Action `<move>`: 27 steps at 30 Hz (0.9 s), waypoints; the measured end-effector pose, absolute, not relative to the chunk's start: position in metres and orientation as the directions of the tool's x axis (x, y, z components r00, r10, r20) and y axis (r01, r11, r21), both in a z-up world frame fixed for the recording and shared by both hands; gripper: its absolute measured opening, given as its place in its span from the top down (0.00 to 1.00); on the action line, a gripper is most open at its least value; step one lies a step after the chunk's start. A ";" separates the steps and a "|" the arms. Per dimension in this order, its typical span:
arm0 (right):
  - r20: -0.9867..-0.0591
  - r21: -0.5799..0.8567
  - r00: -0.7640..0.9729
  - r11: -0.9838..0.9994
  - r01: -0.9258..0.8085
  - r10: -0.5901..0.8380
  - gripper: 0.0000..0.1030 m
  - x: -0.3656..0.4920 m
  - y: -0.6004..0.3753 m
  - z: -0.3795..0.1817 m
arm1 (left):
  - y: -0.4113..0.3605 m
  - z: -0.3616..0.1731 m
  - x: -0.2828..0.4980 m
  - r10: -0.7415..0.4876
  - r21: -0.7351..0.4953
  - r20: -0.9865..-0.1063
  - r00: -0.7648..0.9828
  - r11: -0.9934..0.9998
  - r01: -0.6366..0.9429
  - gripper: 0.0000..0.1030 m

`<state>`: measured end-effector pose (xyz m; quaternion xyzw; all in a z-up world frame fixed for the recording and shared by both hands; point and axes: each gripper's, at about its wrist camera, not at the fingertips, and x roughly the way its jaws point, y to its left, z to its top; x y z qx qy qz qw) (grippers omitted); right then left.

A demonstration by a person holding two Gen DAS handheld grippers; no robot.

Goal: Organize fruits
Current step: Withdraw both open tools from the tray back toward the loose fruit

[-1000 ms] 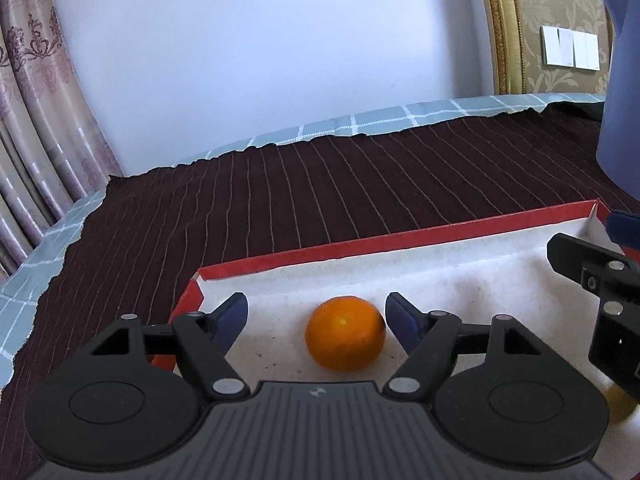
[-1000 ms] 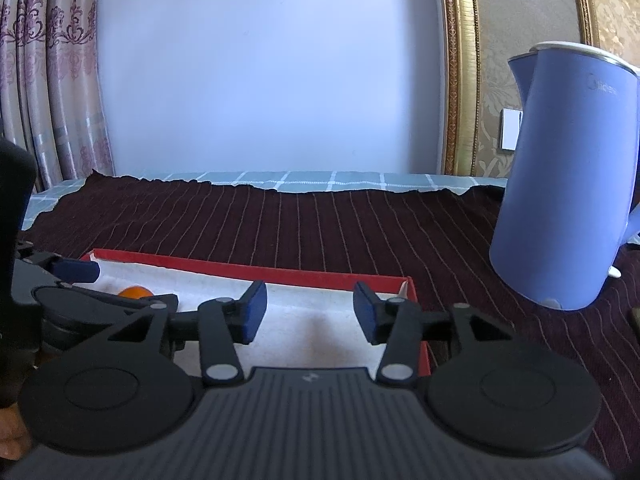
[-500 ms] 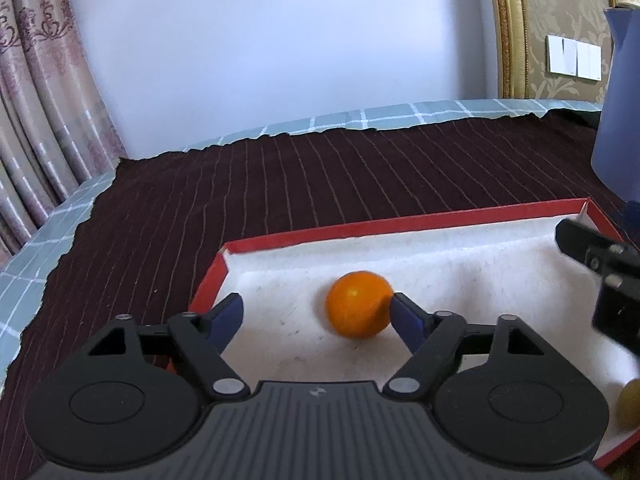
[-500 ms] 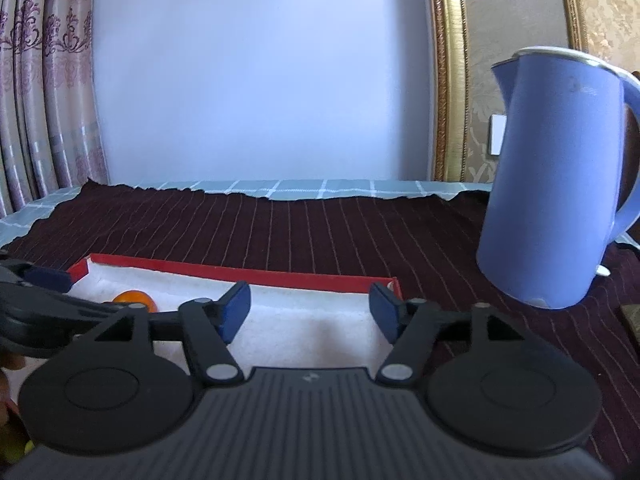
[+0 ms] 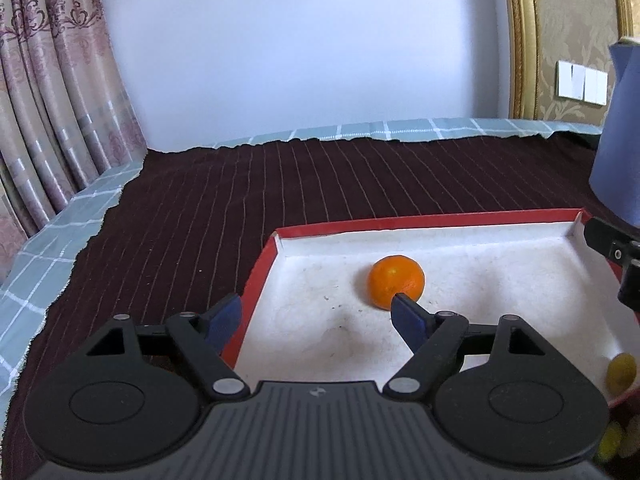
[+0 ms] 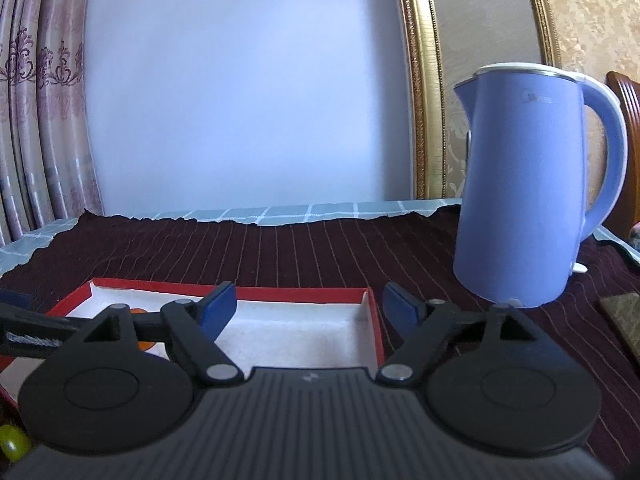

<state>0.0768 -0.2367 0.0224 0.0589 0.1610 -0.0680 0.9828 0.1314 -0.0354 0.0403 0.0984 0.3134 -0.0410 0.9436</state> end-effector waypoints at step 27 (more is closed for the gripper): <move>-0.204 0.069 0.970 0.986 0.152 -0.135 0.10 0.029 -0.230 0.017 | -0.024 0.018 0.062 -0.084 0.143 -0.526 0.846 0.972 0.185 0.21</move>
